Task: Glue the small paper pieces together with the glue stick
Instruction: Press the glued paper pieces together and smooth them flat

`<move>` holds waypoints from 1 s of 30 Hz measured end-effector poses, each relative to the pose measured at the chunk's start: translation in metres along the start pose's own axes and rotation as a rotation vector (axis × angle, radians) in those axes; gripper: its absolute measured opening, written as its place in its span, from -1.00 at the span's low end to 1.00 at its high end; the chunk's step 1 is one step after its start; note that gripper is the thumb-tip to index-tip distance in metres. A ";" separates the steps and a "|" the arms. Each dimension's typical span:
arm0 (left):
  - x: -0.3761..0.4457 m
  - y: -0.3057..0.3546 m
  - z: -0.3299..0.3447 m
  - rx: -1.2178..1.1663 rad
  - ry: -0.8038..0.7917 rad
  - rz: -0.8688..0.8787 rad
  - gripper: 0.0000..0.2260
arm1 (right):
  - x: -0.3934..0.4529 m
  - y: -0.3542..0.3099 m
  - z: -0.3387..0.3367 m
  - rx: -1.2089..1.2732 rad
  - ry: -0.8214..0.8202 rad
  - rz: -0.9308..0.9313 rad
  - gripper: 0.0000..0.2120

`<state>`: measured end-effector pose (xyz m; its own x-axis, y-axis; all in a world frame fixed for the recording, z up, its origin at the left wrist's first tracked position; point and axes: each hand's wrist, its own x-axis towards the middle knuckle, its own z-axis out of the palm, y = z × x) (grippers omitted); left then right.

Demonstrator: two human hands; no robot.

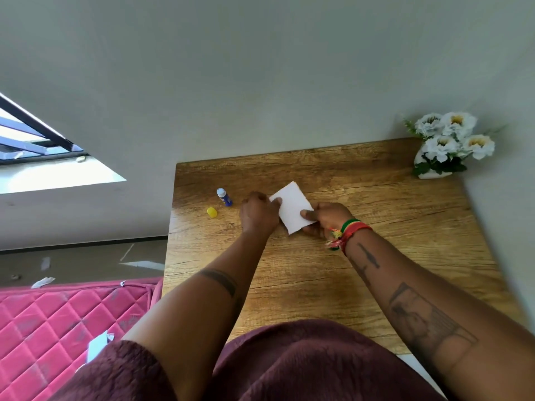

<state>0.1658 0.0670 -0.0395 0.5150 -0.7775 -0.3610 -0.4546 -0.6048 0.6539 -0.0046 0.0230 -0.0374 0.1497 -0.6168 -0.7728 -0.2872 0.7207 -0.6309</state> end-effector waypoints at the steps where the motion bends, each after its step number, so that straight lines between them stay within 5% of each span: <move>1: -0.001 0.000 0.000 -0.134 -0.009 -0.074 -0.66 | -0.001 0.002 -0.001 0.209 -0.019 0.032 -0.77; 4: -0.002 0.004 -0.001 -0.512 -0.199 -0.271 -0.70 | -0.004 0.003 0.000 0.409 -0.074 0.038 -0.80; 7: -0.003 0.011 -0.001 -0.585 -0.241 -0.325 -0.75 | -0.010 -0.001 0.004 0.404 -0.050 -0.011 -0.65; 19: -0.006 0.014 -0.006 -0.546 -0.197 -0.195 -0.96 | -0.013 -0.005 -0.017 0.252 -0.181 -0.061 -0.71; 26: -0.012 0.009 -0.008 -0.474 -0.344 -0.103 -0.95 | 0.002 -0.019 -0.026 -0.007 0.139 -0.243 -0.90; 28: -0.013 0.009 -0.009 -0.476 -0.363 -0.105 -0.97 | 0.003 -0.018 -0.027 -0.032 0.119 -0.222 -0.85; 30: -0.012 0.010 -0.009 -0.441 -0.367 -0.091 -0.94 | 0.001 -0.016 -0.025 -0.011 0.074 -0.206 -0.59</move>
<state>0.1618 0.0714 -0.0228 0.2165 -0.7821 -0.5844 -0.0344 -0.6043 0.7960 -0.0232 0.0024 -0.0264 0.1366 -0.7727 -0.6198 -0.2677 0.5736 -0.7741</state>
